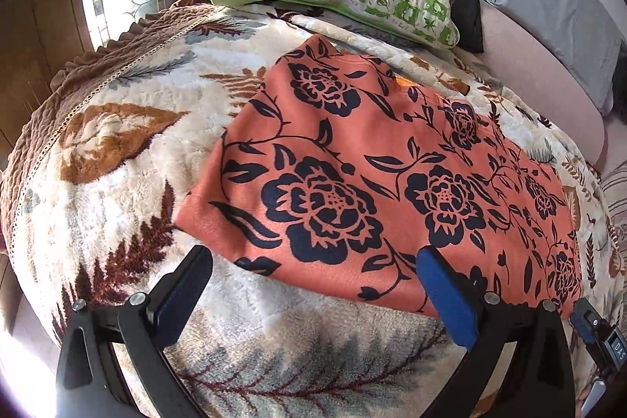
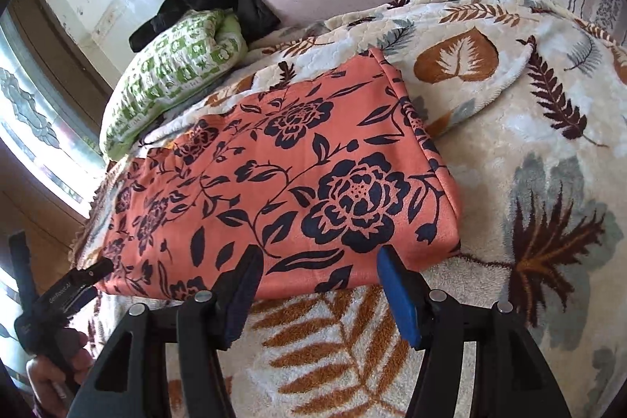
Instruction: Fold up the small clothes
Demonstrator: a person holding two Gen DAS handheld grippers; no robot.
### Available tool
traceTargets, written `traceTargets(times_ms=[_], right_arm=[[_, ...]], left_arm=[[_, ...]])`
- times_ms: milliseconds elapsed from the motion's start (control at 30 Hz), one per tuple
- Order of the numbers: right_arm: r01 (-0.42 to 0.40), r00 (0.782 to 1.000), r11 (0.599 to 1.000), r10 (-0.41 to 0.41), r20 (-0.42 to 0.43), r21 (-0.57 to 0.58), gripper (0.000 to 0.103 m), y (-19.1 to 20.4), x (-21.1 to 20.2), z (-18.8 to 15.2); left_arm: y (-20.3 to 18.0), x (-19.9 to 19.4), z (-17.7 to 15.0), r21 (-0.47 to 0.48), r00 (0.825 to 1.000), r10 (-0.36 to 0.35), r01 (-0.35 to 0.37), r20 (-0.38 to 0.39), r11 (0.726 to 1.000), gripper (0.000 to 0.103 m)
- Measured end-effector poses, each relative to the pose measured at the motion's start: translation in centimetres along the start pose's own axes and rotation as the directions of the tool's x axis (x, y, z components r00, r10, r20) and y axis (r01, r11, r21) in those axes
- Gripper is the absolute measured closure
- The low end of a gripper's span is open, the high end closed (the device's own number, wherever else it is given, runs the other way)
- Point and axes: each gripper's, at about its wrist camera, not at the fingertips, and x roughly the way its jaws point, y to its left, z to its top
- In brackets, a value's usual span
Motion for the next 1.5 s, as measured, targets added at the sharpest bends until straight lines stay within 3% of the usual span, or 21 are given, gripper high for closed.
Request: traceTargets(times_ms=[167, 300, 433, 500, 667, 967, 1200, 1400, 1500], right_arm=[[-0.15, 0.984, 0.984, 0.158, -0.088, 0.096, 0.033, -0.6, -0.4, -1.5], [-0.229, 0.961, 0.959, 0.25, -0.119, 0.166, 0.026, -1.0, 0.1, -2.3], [-0.266, 0.932, 0.915, 0.324, -0.16, 0.302, 0.026, -2.5, 2.0, -2.8], [-0.284, 0.928, 0.895, 0.347, -0.138, 0.343, 0.025, -3.0, 2.5, -2.6], [-0.292, 0.93, 0.876, 0.353, -0.098, 0.383, 0.024, -3.7, 3.4, -1.5], [-0.289, 0.946, 0.848, 0.325, -0.006, 0.444, 0.024, -5.1, 4.8, 0.9], [-0.297, 0.948, 0.815, 0.312, 0.055, 0.498, 0.024, -6.0, 5.6, 2.2], [-0.33, 0.932, 0.779, 0.359, 0.053, 0.533, 0.024, -6.8, 5.7, 2.5], [-0.332, 0.93, 0.775, 0.366, 0.048, 0.538, 0.024, -6.8, 5.8, 2.4]], left_arm=[[2.2, -0.5, -0.1, -0.085, 0.997, -0.073, 0.071, -0.022, 0.994, 0.0], [2.4, 0.3, 0.0, -0.084, 0.991, -0.114, 0.108, -0.066, 0.991, 0.0], [2.3, 2.7, 0.1, -0.107, 0.97, -0.19, 0.174, -0.153, 0.979, 0.0], [2.0, 3.1, 0.6, -0.099, 0.976, -0.169, 0.156, -0.138, 0.983, 0.0], [1.6, 4.2, 2.0, -0.13, 0.977, -0.183, 0.169, -0.108, 0.977, 0.0], [2.7, 3.4, 2.8, -0.242, 0.967, -0.254, 0.246, -0.003, 0.939, 0.0], [2.2, 3.7, 2.6, -0.168, 0.976, -0.216, 0.21, -0.013, 0.963, 0.008], [5.0, 3.2, 1.2, -0.225, 0.948, -0.316, 0.303, -0.025, 0.926, 0.008], [5.6, 3.2, 1.5, -0.23, 0.948, -0.318, 0.31, 0.001, 0.923, 0.008]])
